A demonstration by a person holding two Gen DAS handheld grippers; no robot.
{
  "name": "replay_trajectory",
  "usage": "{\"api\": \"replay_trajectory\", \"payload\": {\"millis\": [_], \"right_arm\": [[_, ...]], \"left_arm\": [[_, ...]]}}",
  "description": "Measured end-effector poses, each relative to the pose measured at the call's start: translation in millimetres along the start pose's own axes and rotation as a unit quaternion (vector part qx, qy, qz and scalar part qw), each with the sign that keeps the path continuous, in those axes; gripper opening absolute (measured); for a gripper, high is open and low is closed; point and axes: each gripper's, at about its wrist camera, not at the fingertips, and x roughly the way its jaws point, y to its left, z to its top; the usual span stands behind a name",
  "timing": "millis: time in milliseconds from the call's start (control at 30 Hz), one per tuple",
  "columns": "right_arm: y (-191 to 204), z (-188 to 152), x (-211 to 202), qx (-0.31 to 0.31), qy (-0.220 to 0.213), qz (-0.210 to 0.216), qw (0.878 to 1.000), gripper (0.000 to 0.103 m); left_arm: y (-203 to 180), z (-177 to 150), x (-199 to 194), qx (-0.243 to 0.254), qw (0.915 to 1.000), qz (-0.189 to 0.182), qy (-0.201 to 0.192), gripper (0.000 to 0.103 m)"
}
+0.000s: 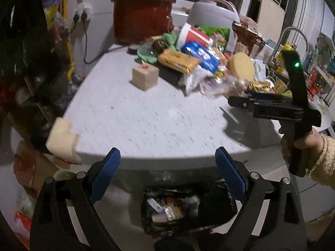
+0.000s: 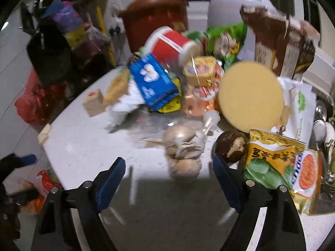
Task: Collect trash
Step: 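Move both open tools back over the counter toward the remaining items, then grasp the wooden heart block with the left tool while the right tool grasps the mushrooms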
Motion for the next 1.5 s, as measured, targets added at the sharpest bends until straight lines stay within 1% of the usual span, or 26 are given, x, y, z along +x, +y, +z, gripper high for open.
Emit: {"api": "replay_trajectory", "payload": {"millis": [33, 67, 100, 133, 167, 200, 233, 300, 367, 433, 500, 667, 767, 800, 833, 867, 900, 933, 967, 1067, 1200, 1367, 1433, 1500], "right_arm": [[-3, 2, 6, 0.004, 0.004, 0.004, 1.000, 0.078], [-5, 6, 9, 0.004, 0.003, 0.008, 1.000, 0.076], [-6, 9, 12, 0.001, 0.003, 0.014, 1.000, 0.070], [-8, 12, 14, 0.001, 0.004, 0.015, 1.000, 0.059], [-10, 15, 14, 0.007, 0.007, 0.021, 1.000, 0.052], [-14, 18, 15, 0.020, 0.011, 0.034, 0.999, 0.041], [-14, 19, 11, 0.027, 0.011, 0.038, 0.999, 0.041], [-16, 16, 6, 0.030, 0.013, 0.030, 0.999, 0.041], [-14, 9, -5, 0.033, 0.011, 0.037, 0.999, 0.041], [-13, 0, -21, 0.039, 0.010, 0.043, 0.998, 0.041], [-12, -7, -31, 0.049, 0.009, 0.051, 0.997, 0.041], [-5, -23, -61, 0.068, -0.004, 0.071, 0.995, 0.041], [-1, -26, -71, 0.073, -0.008, 0.078, 0.994, 0.041], [0, -26, -74, 0.074, -0.011, 0.082, 0.994, 0.041], [1, -25, -75, 0.075, -0.014, 0.082, 0.994, 0.041], [2, -25, -78, 0.074, -0.017, 0.082, 0.994, 0.041], [3, -25, -80, 0.074, -0.018, 0.083, 0.994, 0.041], [4, -25, -81, 0.074, -0.019, 0.083, 0.994, 0.041], [4, -24, -80, 0.075, -0.019, 0.083, 0.994, 0.041], [4, -24, -80, 0.080, -0.018, 0.086, 0.993, 0.041], [9, -23, -84, 0.075, -0.020, 0.097, 0.992, 0.041], [21, -21, -95, 0.051, -0.014, 0.119, 0.991, 0.041], [30, -26, -104, 0.031, -0.003, 0.136, 0.990, 0.041], [39, -35, -110, 0.008, 0.015, 0.150, 0.989, 0.041]], "left_arm": [[2, 5, -3, 0.000, 1.0000, -0.001, -0.003, 0.089], [6, 9, -3, 0.002, 1.0000, -0.001, -0.006, 0.089], [8, 15, -1, 0.005, 0.9999, 0.001, -0.012, 0.089], [12, 18, -2, 0.009, 0.9998, 0.003, -0.016, 0.089], [15, 25, 2, 0.013, 0.9997, 0.006, -0.021, 0.089], [18, 28, 3, 0.015, 0.9996, 0.007, -0.024, 0.089], [21, 36, 8, 0.020, 0.9994, 0.009, -0.027, 0.089], [26, 50, 20, 0.026, 0.9991, 0.014, -0.030, 0.089], [31, 62, 29, 0.036, 0.9988, 0.010, -0.033, 0.089], [33, 76, 42, 0.051, 0.9978, 0.014, -0.039, 0.089], [35, 89, 56, 0.065, 0.9970, 0.022, -0.035, 0.089], [39, 106, 84, 0.072, 0.9965, 0.038, -0.021, 0.089], [34, 110, 98, 0.095, 0.9943, 0.048, -0.013, 0.088], [33, 110, 101, 0.100, 0.9940, 0.043, -0.011, 0.085], [33, 109, 102, 0.100, 0.9944, 0.030, -0.009, 0.072], [34, 109, 104, 0.099, 0.9949, 0.021, -0.003, 0.054], [35, 108, 106, 0.096, 0.9952, 0.017, 0.002, 0.047], [38, 107, 106, 0.090, 0.9959, 0.008, 0.002, 0.047], [40, 106, 104, 0.083, 0.9966, -0.001, -0.002, 0.047], [44, 102, 97, 0.070, 0.9975, -0.011, -0.003, 0.047], [47, 95, 74, 0.058, 0.9977, -0.031, -0.014, 0.047], [46, 77, 22, 0.048, 0.9966, -0.060, -0.031, 0.047], [44, 66, -2, 0.046, 0.9952, -0.081, -0.030, 0.047], [36, 49, -24, 0.056, 0.9938, -0.094, -0.017, 0.047]]}}
